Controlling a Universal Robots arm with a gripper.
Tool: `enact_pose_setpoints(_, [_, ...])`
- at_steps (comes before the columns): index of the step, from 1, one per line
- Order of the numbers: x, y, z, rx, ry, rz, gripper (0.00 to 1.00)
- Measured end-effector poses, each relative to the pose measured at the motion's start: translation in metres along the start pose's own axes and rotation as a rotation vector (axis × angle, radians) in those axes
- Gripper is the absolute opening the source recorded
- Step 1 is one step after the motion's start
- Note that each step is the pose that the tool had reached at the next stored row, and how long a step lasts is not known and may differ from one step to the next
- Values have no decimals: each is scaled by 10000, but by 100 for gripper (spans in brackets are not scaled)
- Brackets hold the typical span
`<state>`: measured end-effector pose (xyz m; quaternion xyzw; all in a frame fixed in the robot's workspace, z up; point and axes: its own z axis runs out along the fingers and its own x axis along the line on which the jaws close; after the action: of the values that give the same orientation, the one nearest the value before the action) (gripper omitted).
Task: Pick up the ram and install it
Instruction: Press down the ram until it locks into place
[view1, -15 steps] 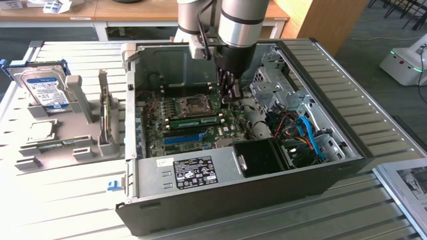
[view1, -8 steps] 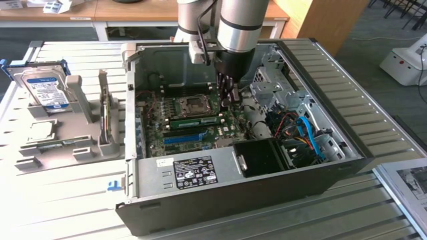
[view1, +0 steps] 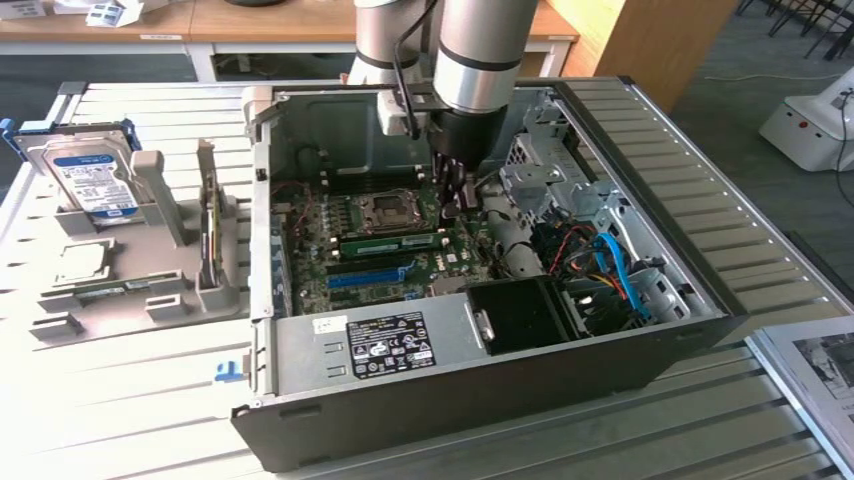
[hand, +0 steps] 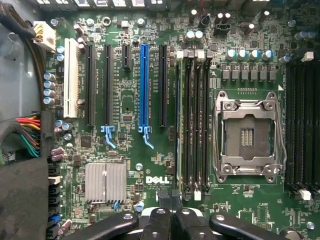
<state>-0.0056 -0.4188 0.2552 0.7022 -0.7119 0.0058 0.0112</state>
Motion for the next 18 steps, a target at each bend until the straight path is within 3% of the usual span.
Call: enact_pose_setpoints(18, [-52,1,52,3,0,2,10])
